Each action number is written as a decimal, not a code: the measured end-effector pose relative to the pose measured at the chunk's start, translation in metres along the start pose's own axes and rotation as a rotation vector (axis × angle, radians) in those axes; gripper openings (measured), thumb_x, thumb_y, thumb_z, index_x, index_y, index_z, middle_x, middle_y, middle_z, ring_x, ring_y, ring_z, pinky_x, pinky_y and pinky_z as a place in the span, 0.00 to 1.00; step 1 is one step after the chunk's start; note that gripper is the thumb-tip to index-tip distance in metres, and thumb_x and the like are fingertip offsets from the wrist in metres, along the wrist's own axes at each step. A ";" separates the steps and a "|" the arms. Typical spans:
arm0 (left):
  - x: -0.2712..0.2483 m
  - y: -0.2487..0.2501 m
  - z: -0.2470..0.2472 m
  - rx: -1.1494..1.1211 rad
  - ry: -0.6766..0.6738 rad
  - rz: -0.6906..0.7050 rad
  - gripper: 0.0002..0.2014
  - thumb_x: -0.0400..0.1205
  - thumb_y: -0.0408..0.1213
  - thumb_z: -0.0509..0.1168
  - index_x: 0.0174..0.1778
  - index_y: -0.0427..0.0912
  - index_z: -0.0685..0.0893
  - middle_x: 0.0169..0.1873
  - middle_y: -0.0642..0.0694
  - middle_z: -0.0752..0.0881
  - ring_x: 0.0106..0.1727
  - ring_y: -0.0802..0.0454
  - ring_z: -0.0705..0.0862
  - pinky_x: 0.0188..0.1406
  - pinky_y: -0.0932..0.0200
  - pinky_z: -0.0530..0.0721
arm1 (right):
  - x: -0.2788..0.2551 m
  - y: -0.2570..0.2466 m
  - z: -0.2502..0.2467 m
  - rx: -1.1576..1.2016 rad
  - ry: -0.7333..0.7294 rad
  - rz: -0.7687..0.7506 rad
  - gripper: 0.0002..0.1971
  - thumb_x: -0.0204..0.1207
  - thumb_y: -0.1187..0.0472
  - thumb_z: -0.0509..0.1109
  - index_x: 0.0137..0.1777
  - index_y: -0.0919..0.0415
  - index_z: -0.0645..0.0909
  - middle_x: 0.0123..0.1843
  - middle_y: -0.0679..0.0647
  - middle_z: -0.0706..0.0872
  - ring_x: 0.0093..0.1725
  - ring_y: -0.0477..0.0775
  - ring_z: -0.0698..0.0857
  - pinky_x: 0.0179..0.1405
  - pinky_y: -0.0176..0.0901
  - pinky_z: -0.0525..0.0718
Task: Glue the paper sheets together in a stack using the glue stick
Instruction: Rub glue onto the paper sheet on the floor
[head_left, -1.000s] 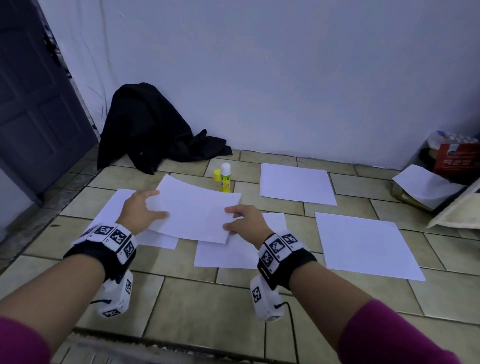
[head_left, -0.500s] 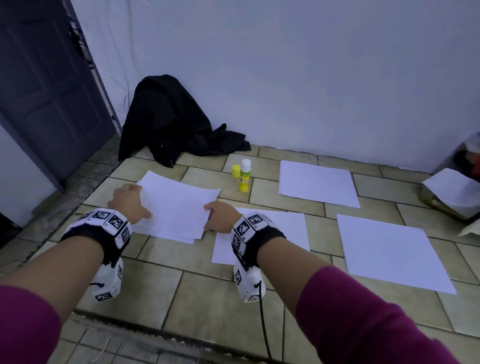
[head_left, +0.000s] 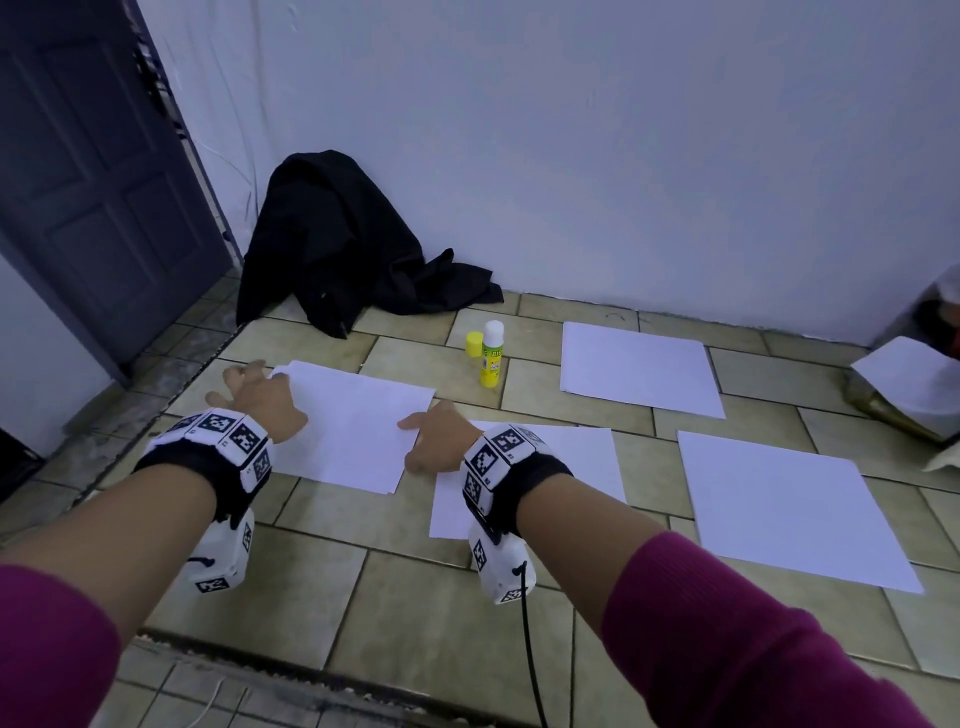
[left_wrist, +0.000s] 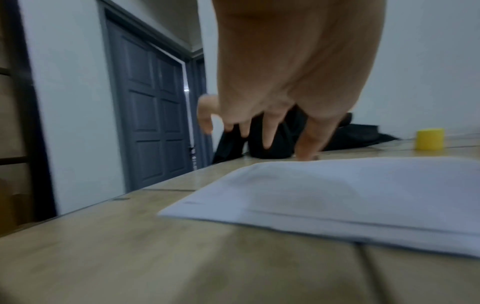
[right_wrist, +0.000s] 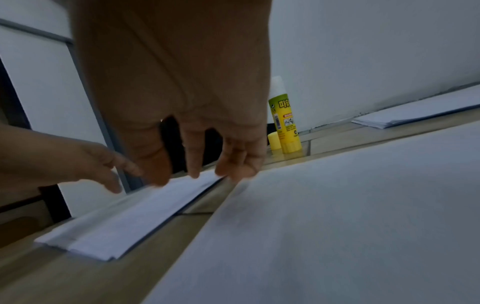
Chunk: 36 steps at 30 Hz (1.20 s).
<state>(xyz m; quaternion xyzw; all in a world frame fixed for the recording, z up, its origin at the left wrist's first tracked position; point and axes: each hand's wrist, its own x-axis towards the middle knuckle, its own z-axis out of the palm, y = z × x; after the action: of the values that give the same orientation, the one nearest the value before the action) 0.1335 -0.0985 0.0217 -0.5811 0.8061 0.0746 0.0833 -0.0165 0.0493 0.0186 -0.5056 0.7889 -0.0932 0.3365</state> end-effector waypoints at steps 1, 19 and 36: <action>-0.002 0.007 -0.001 -0.048 0.075 0.060 0.28 0.80 0.40 0.66 0.77 0.47 0.70 0.81 0.46 0.57 0.79 0.44 0.52 0.73 0.46 0.59 | -0.003 0.002 -0.006 0.066 0.098 -0.008 0.20 0.79 0.62 0.65 0.71 0.64 0.77 0.72 0.63 0.74 0.69 0.63 0.78 0.67 0.51 0.78; -0.097 0.136 0.042 0.301 -0.359 0.997 0.33 0.89 0.45 0.54 0.85 0.38 0.45 0.85 0.41 0.42 0.85 0.44 0.40 0.82 0.51 0.48 | 0.016 0.063 -0.079 0.385 0.508 0.195 0.28 0.73 0.55 0.76 0.73 0.56 0.74 0.65 0.56 0.81 0.62 0.54 0.81 0.53 0.39 0.74; -0.098 0.144 0.026 0.279 -0.238 1.002 0.31 0.80 0.50 0.65 0.78 0.42 0.67 0.76 0.42 0.67 0.75 0.42 0.67 0.71 0.45 0.71 | -0.053 0.131 -0.115 0.615 0.267 0.174 0.12 0.75 0.54 0.74 0.56 0.55 0.84 0.44 0.54 0.83 0.31 0.52 0.85 0.30 0.41 0.81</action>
<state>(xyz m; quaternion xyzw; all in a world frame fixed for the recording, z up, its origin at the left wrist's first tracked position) 0.0281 0.0432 0.0211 -0.0959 0.9721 0.0629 0.2048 -0.1709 0.1345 0.0643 -0.2944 0.8011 -0.3630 0.3738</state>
